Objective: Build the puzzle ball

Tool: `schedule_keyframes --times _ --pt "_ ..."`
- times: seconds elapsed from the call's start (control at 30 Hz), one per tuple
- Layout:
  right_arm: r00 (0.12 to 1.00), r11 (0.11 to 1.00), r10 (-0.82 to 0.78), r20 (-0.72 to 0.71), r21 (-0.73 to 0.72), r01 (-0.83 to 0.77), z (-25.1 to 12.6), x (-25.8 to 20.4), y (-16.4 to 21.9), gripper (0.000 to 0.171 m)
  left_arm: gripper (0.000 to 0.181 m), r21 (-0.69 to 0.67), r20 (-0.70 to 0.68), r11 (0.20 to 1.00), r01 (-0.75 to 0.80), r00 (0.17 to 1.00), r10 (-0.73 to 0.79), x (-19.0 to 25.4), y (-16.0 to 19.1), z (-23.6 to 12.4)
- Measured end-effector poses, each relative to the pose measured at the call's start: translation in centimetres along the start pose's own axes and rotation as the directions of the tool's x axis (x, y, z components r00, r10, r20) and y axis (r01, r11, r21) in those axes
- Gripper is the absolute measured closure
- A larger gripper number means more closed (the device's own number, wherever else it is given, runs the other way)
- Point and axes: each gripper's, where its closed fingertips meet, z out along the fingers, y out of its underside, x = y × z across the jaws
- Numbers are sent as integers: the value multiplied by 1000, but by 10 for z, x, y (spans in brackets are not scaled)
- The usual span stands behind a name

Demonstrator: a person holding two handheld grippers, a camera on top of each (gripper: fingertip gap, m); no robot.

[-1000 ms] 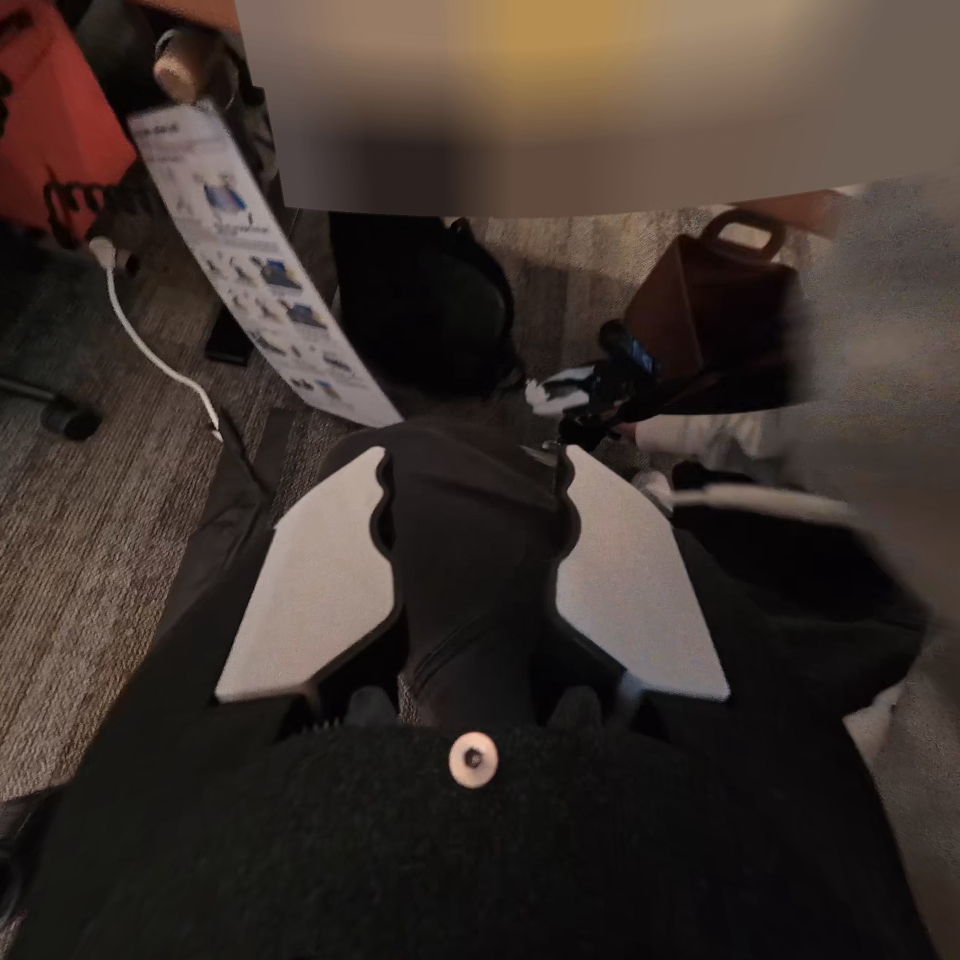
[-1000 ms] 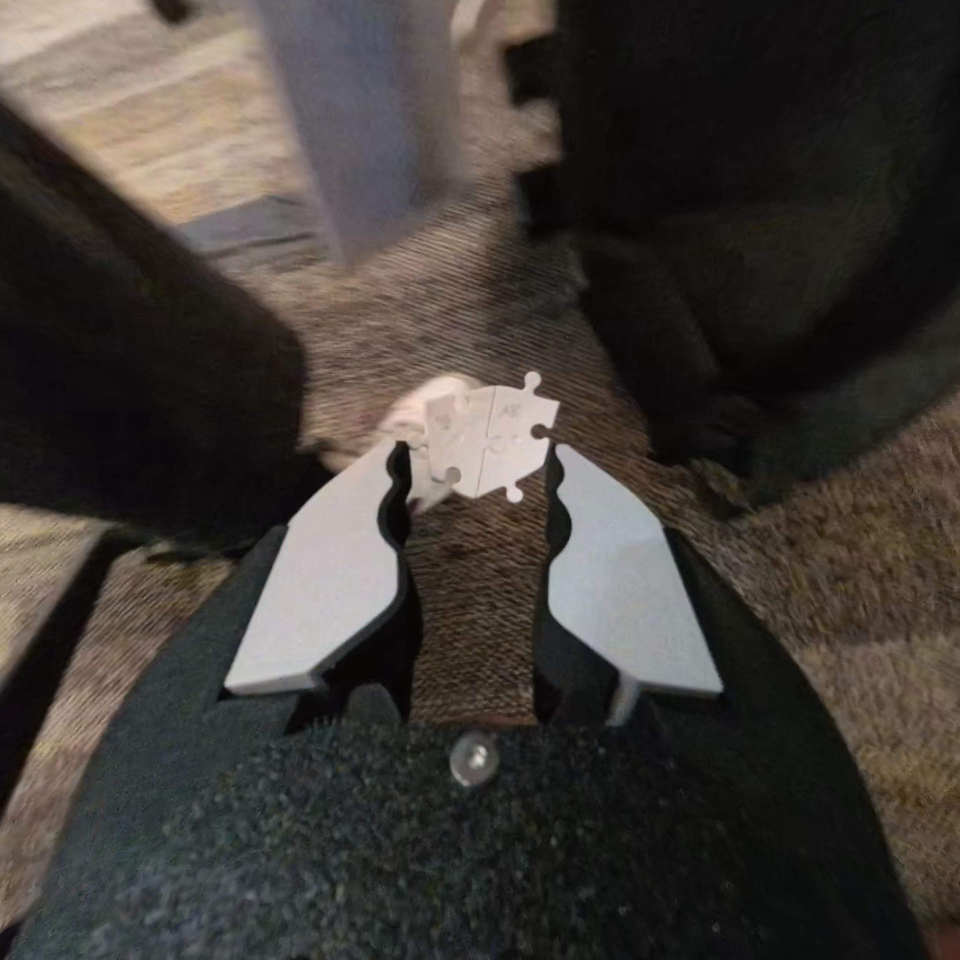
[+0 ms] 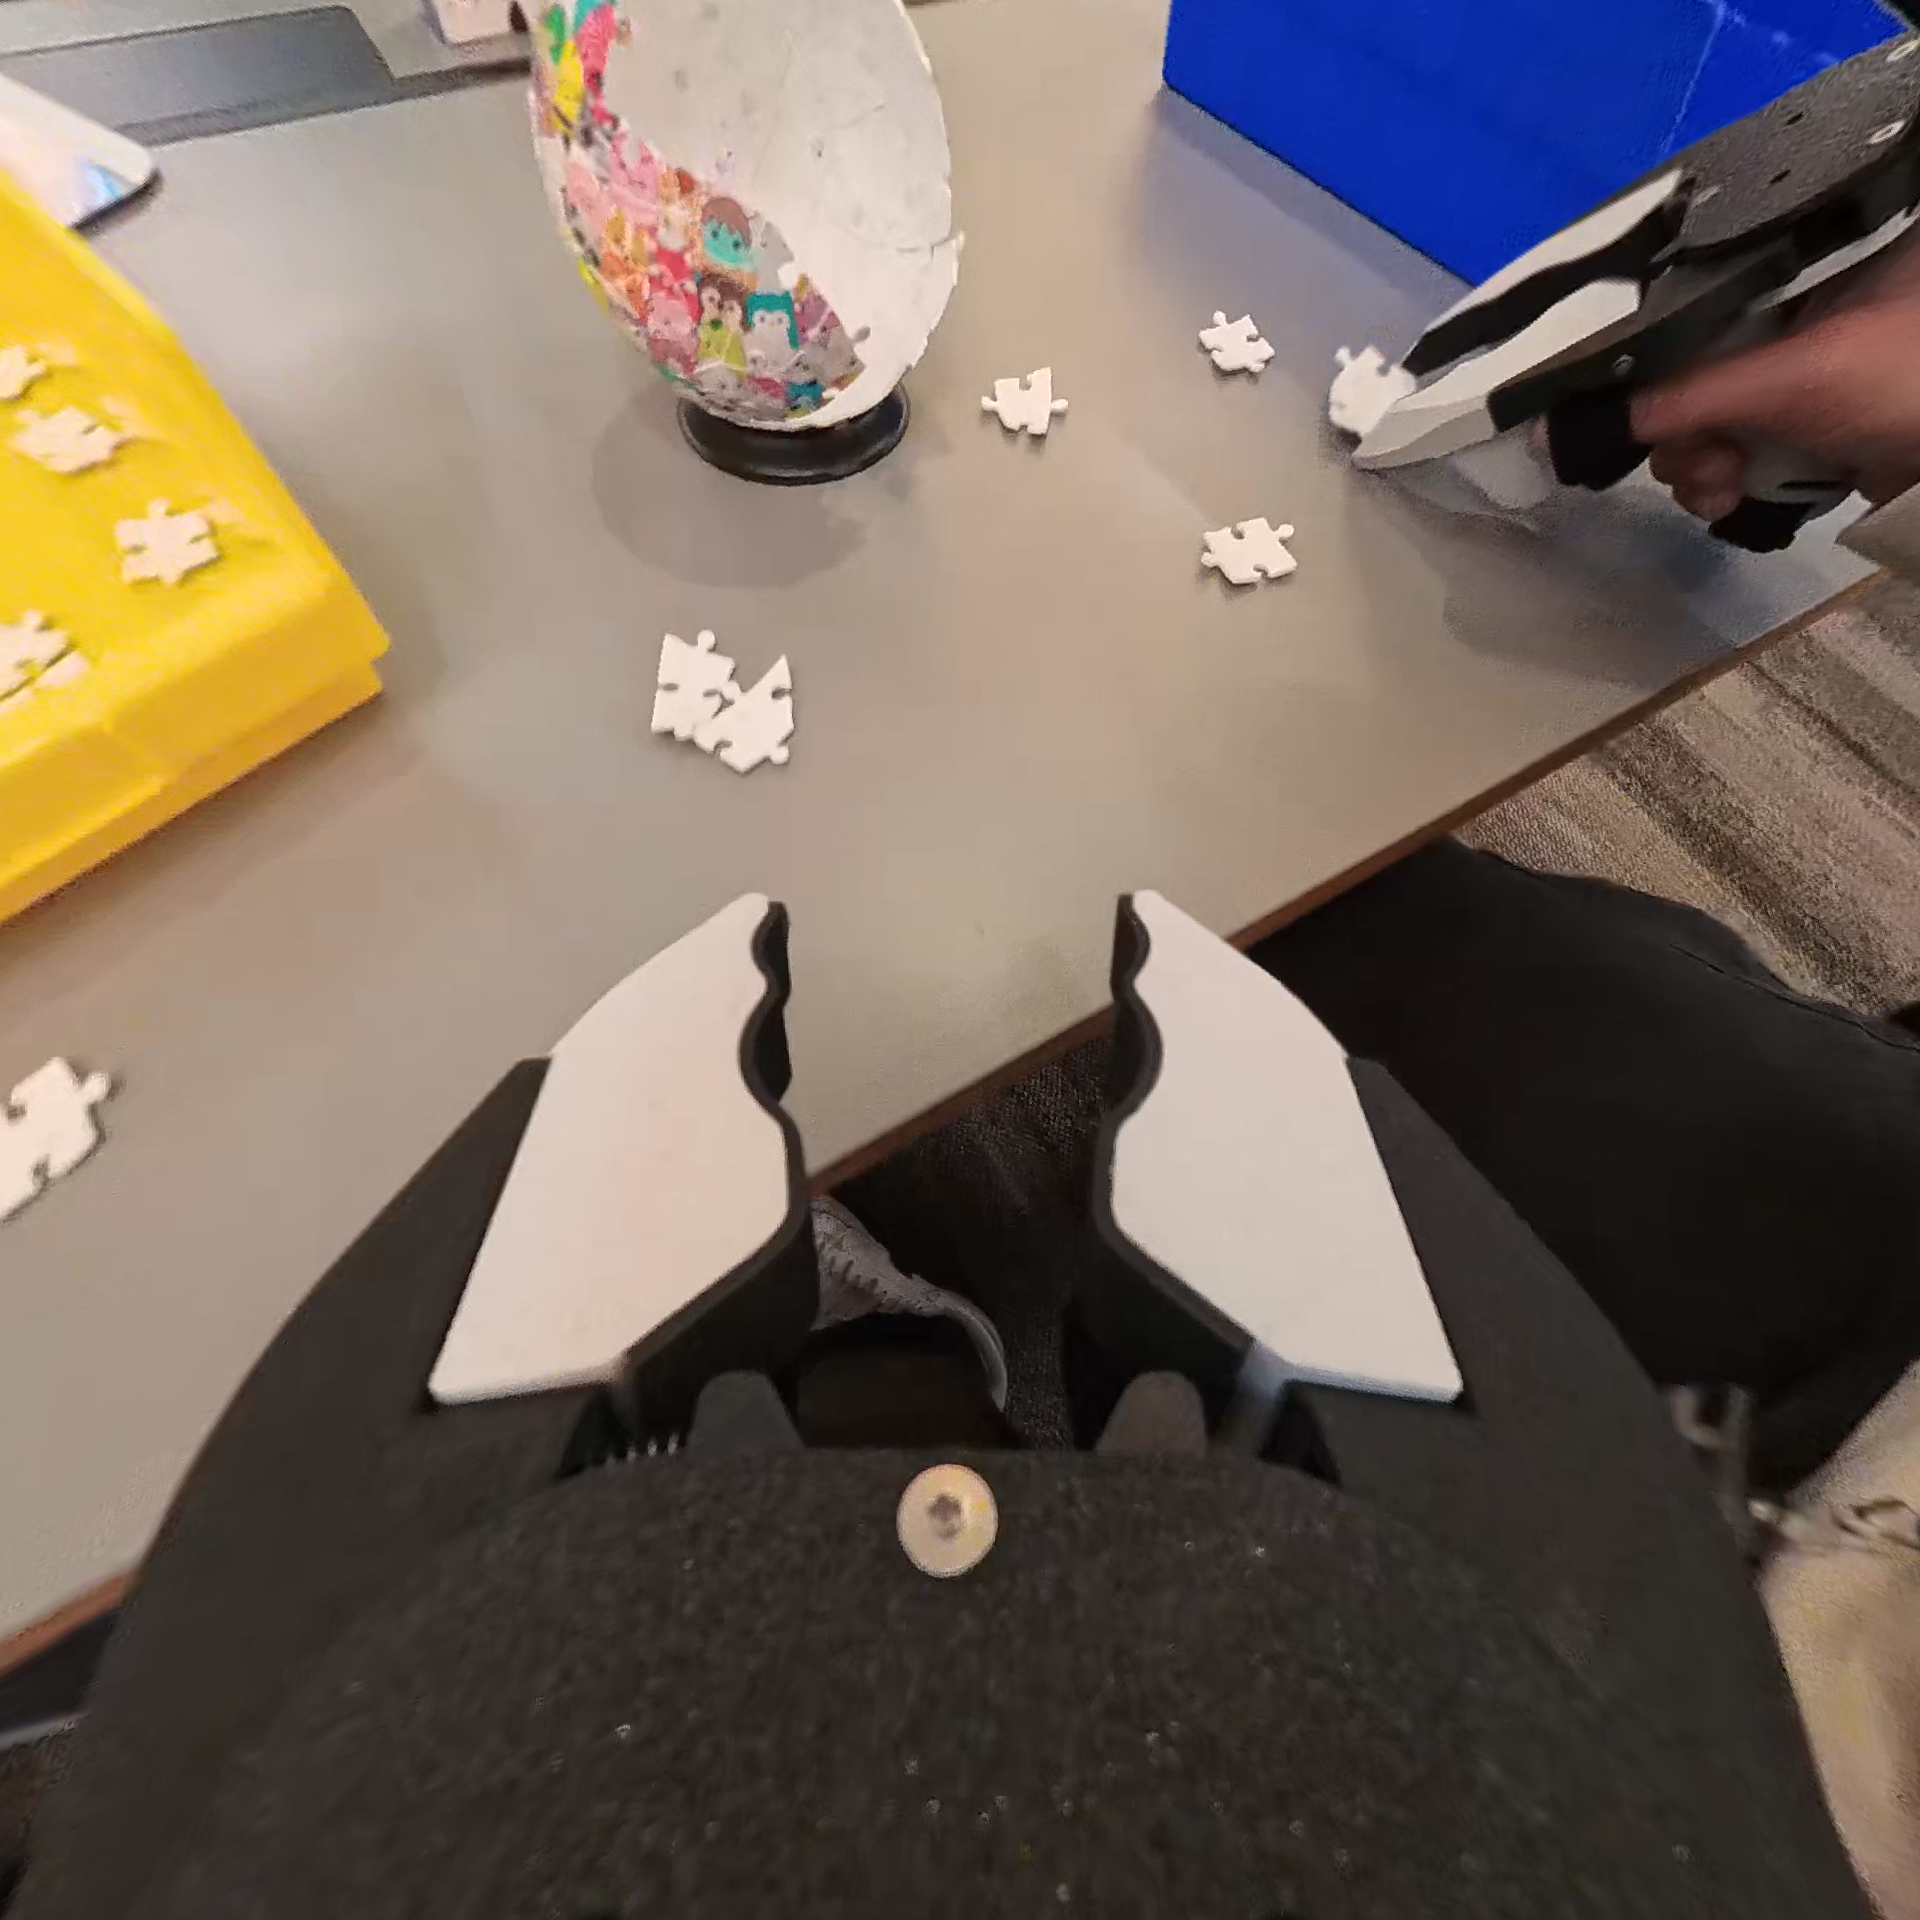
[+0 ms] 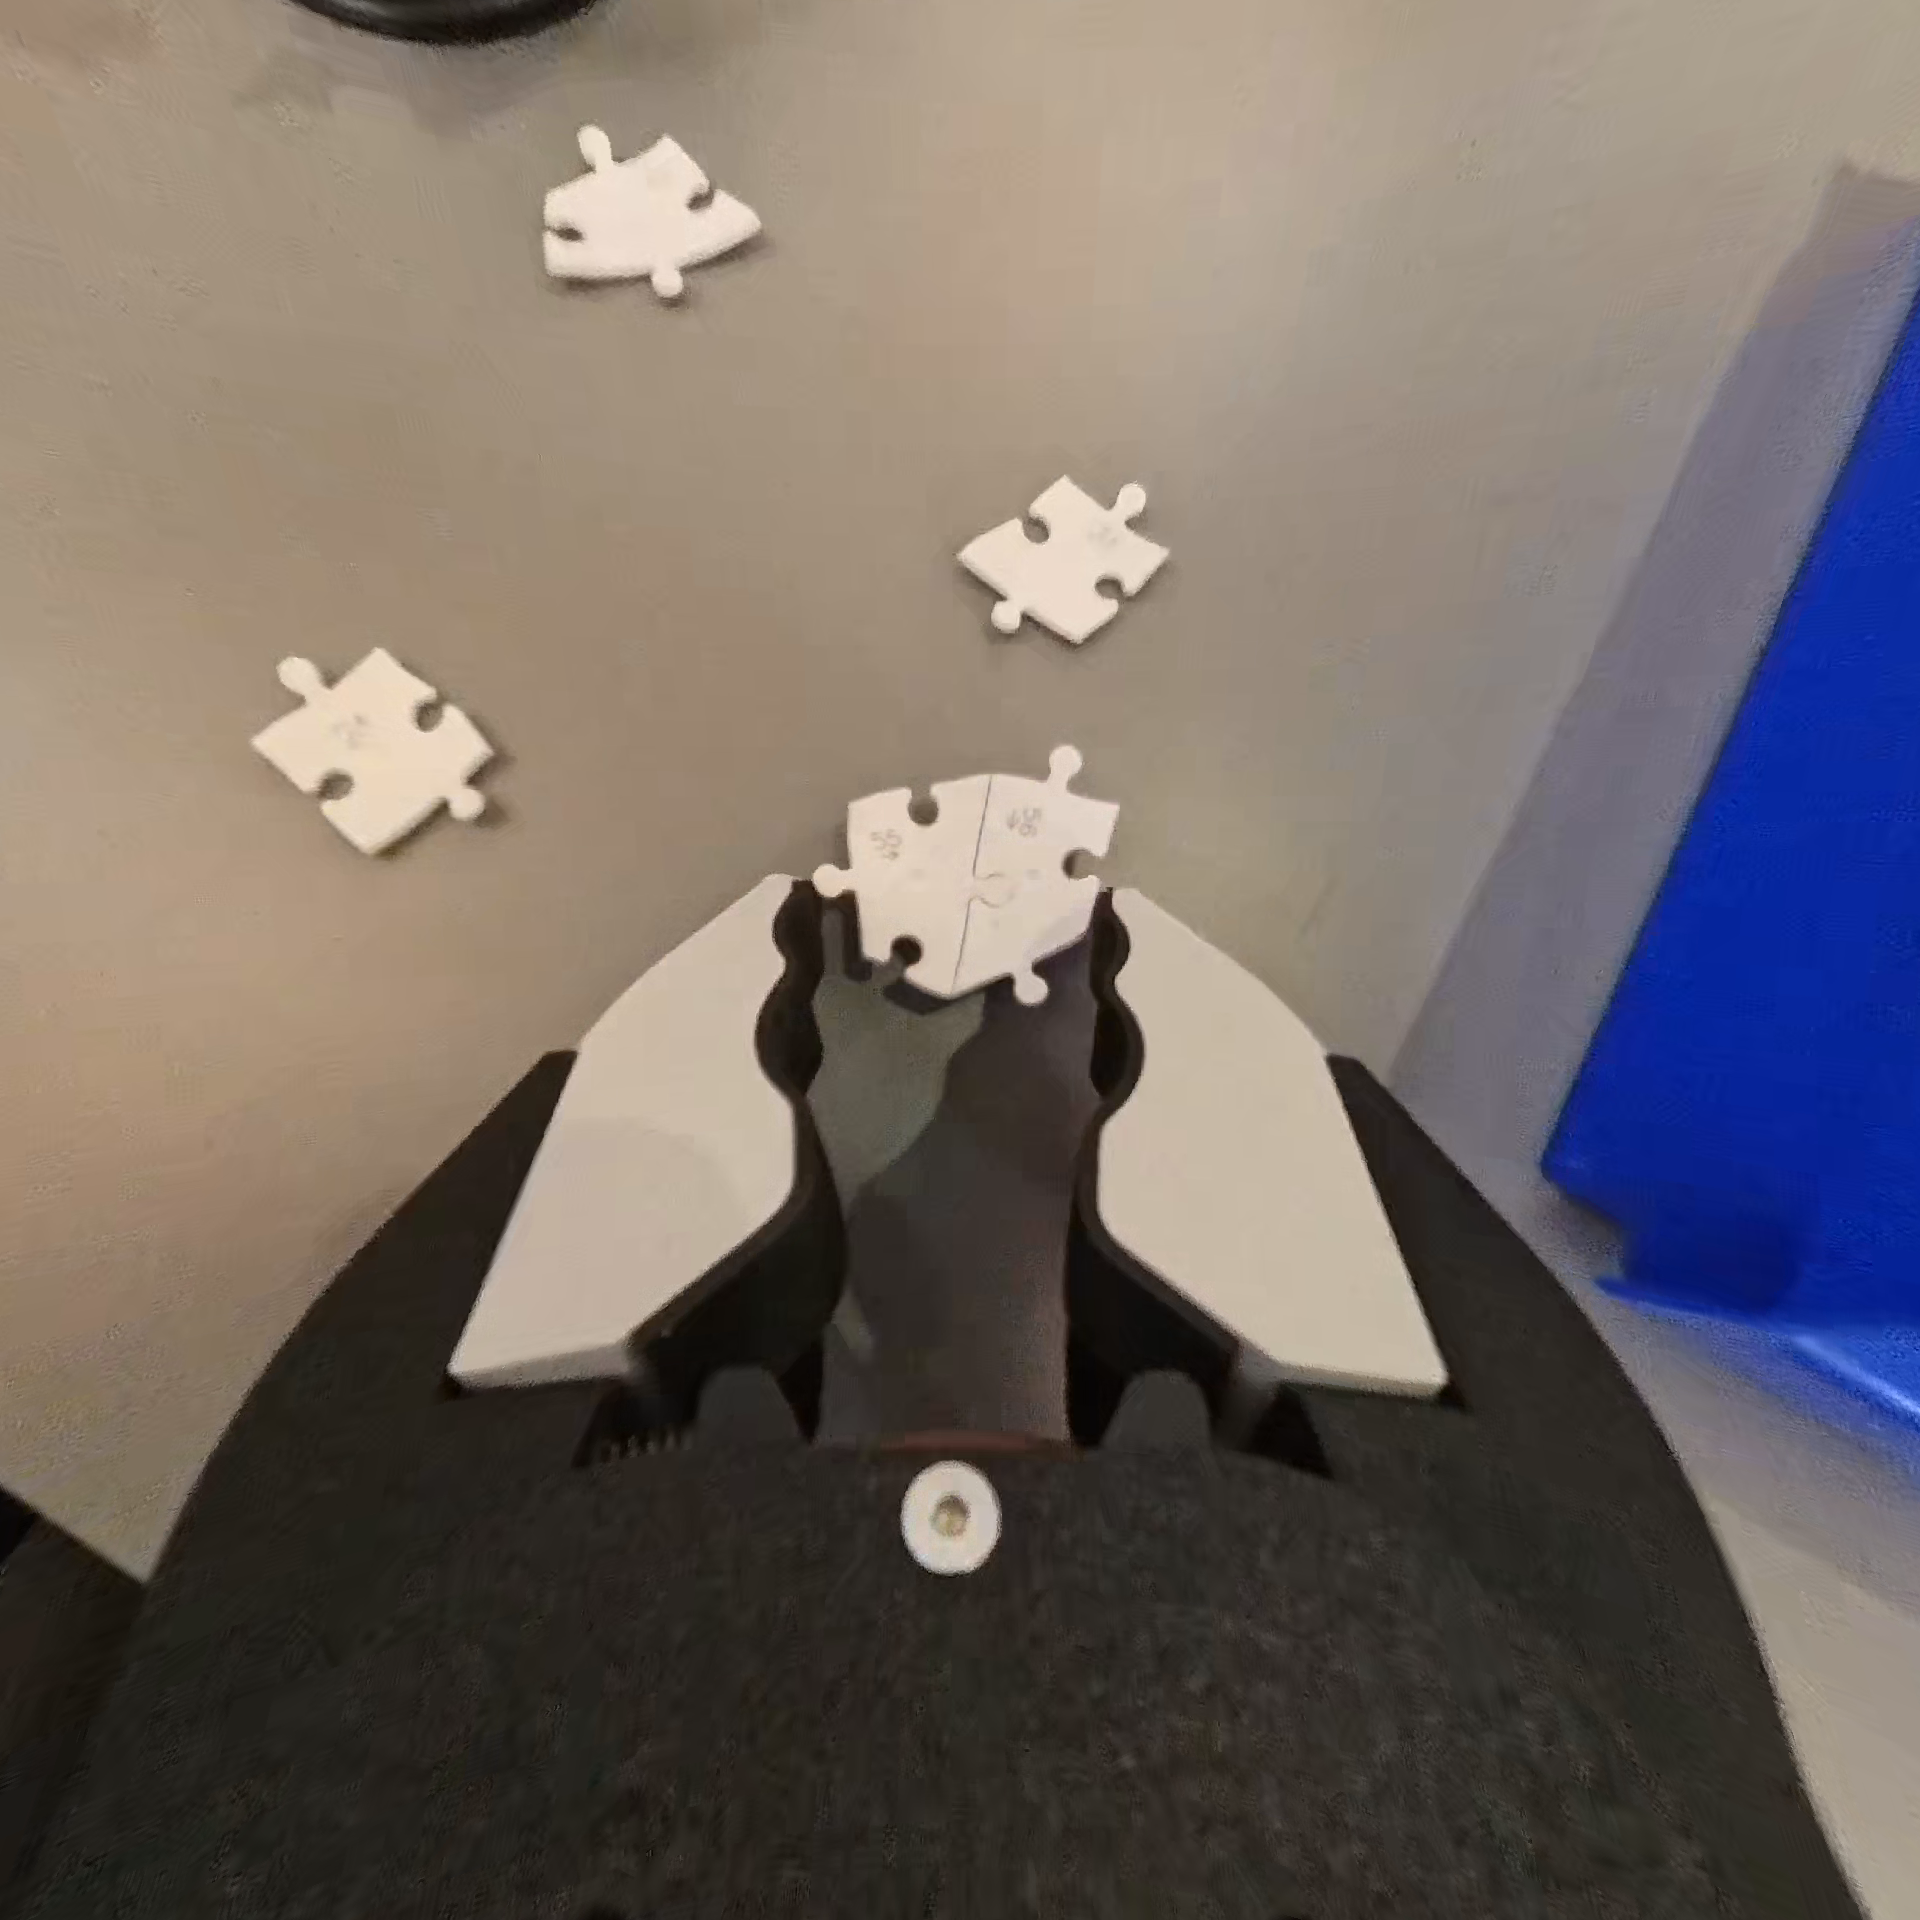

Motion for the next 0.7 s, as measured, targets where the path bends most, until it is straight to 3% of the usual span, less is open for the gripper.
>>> schedule_keyframes --times 0.1,0.17,0.27,0.4,0.47,0.53,0.7 --pt "1000 1000 26 5 -1 -26 1 6 -1 120 121 -32 -21 999 -18 1000 17 -3 -10 18" --pt "1000 1000 4 3 23 -4 0 7 -3 107 121 -40 -30 999 -27 999 26 -4 -13 26" --pt "999 998 -22 -48 63 25 -9 13 -8 99 121 -57 -40 998 -22 999 20 -7 -12 36" --pt "997 971 -11 -78 238 30 -33 9 -33 109 121 -41 -44 999 -9 999 8 -12 -19 40" --pt "998 947 -57 -30 316 63 -40 -11 -46 114 122 -27 -53 1000 -3 999 2 -14 -23 44" --pt "990 924 -128 63 370 96 -43 -40 -56 130 122 -25 -76 1000 -6 997 5 -15 -27 48" --pt "942 922 -267 203 338 189 -32 -89 -60 133 127 -37 -103 996 -80 992 76 -19 -35 63"
